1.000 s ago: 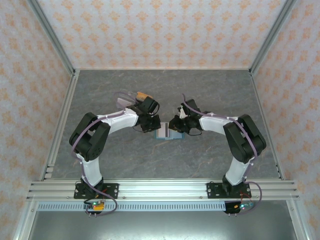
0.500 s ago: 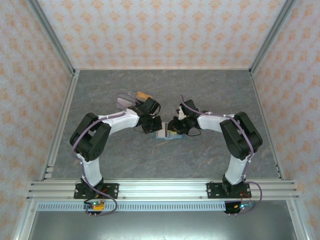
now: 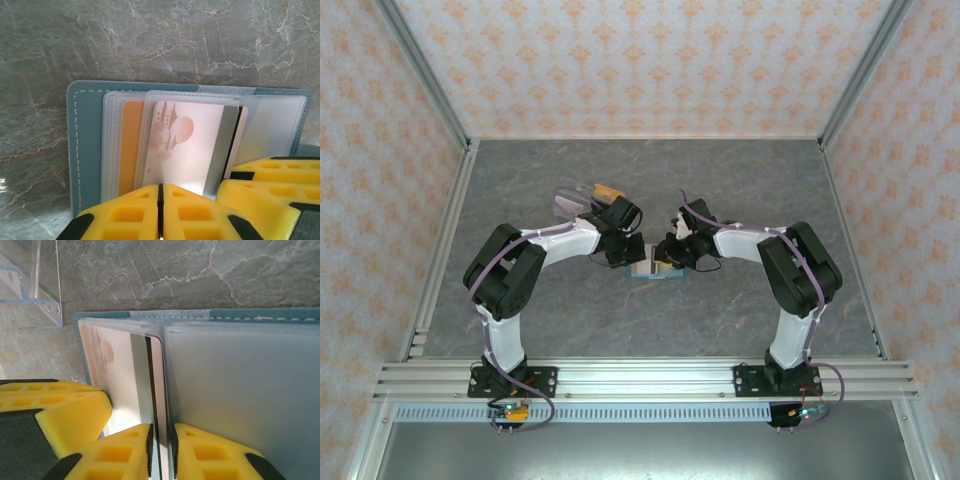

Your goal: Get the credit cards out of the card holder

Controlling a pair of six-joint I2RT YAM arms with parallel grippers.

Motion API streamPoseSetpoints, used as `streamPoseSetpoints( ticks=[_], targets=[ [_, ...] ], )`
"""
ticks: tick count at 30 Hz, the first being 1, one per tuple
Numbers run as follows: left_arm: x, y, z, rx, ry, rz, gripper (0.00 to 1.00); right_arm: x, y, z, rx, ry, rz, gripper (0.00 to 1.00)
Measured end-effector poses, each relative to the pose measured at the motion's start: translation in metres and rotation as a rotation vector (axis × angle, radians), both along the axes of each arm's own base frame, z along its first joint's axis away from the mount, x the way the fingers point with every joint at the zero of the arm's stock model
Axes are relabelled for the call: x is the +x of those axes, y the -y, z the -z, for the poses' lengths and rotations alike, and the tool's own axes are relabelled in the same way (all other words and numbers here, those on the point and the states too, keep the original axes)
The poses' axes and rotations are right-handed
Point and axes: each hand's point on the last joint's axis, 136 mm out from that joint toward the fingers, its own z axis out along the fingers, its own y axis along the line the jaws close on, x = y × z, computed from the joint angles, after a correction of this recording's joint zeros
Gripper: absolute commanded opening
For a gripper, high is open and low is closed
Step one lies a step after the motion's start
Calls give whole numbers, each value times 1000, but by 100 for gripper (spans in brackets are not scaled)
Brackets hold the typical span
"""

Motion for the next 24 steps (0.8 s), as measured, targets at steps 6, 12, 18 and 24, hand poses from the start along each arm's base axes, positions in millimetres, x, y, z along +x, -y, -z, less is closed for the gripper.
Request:
streamPoseSetpoints(
  ticks=[6,12,18,24],
  targets=[
    [0,1,0,-2,1,1,10,0,1,1,-1,-3,2,14],
    [1,-1,0,7,2,3,11,0,2,1,0,-9,5,3],
    [0,-10,-3,79,9,34,20,1,0,-2,6,8,-9,0],
    [-2,-15,-8,103,17,43,19,-1,2,-5,-4,20,-18,0]
  ],
)
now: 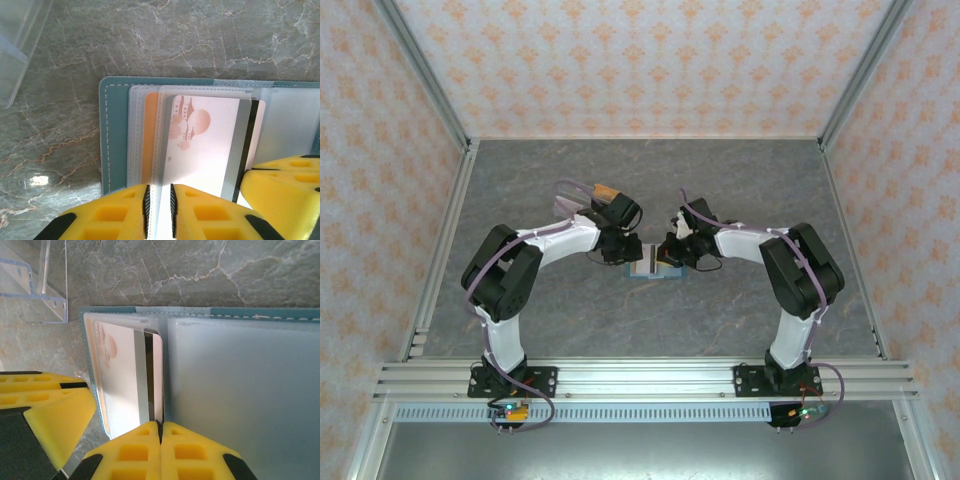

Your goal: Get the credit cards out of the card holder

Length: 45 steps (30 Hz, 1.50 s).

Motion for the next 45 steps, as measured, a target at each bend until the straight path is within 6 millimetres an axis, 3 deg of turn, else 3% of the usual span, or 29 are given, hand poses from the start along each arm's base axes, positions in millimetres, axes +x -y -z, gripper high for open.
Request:
streamPoseSetpoints(
  ticks=[12,23,30,37,45],
  targets=[
    [2,8,-1,-41,3,9,8,-2,5,4,-31,3,-8,0],
    [2,8,8,-32,-10,8,7,0,7,3,-43,17,-6,0],
    [3,8,7,-32,-9,1,8,4,20,2,-32,33,29,0],
    [3,8,8,-33,-9,1,8,3,17,0,-5,19,33,25],
    [4,9,8,-36,-5,1,8,3,12,5,16,0,18,26]
  ],
)
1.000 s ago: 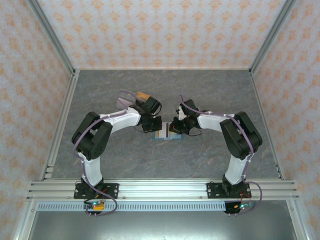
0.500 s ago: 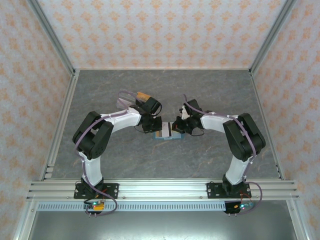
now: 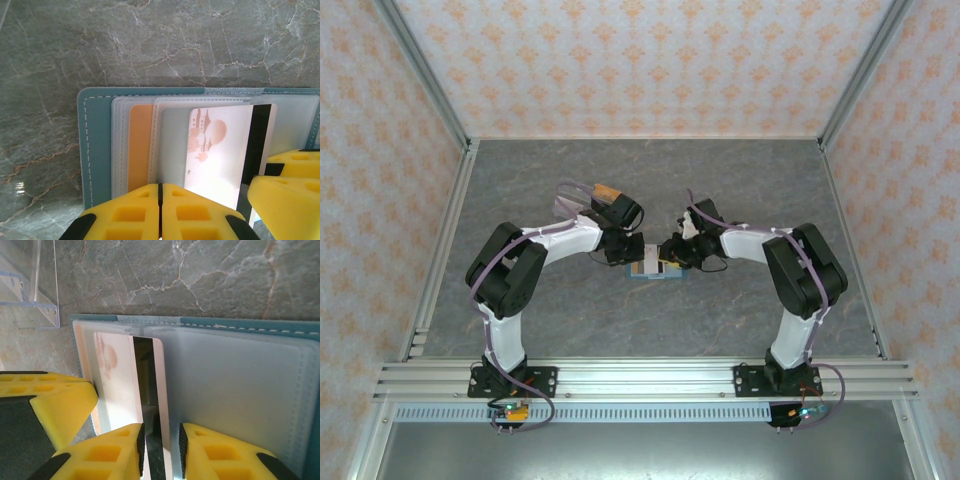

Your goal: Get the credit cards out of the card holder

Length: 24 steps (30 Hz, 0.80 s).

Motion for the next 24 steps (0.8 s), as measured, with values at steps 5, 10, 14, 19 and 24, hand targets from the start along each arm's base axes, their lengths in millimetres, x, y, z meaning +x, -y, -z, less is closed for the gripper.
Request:
streamPoseSetpoints(
  ticks=[5,10,14,19,24],
  targets=[
    [0,0,0,0,-1,-2,8,0,-2,1,11,-9,-8,19],
    [0,0,0,-2,-4,-10,8,0,-3,1,17,-13,-7,7],
    [0,0,0,0,-4,-14,13,2,-2,-2,18,7,2,0],
    [1,-1,0,1,-3,-15,21,-1,10,-14,-7,62,33,0],
    [1,-1,-4,1,4,-17,31,0,25,-31,-21,128,71,0]
  ],
)
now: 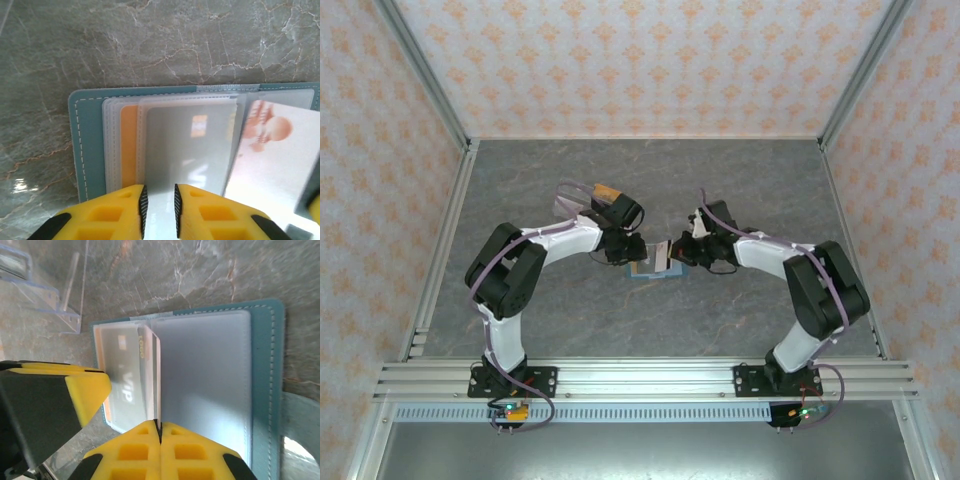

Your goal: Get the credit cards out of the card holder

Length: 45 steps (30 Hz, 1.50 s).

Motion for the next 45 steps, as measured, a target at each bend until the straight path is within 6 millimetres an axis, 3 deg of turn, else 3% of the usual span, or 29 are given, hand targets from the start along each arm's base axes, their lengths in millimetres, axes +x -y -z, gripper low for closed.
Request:
streamPoseSetpoints(
  ticks=[5,11,14,19,24,29,45],
  targets=[
    [-2,-3,-13,-1,11,-12,45,5,3,-25,12,79,3,0],
    [5,0,-69,-124,121,-42,66,3,-3,-70,103,177,-29,0],
    [8,-6,-93,-213,171,-72,72,7,-4,-88,190,195,-38,0],
    [11,-11,-113,-348,215,-96,76,18,-2,-114,350,211,-21,0],
    [10,-2,-120,-475,225,-86,73,13,-11,-136,454,216,-72,0],
    [12,5,-131,-561,255,-69,59,11,-14,-148,507,227,-101,0],
    [14,4,-160,-628,344,-58,46,13,-14,-152,530,228,-106,0]
  ],
)
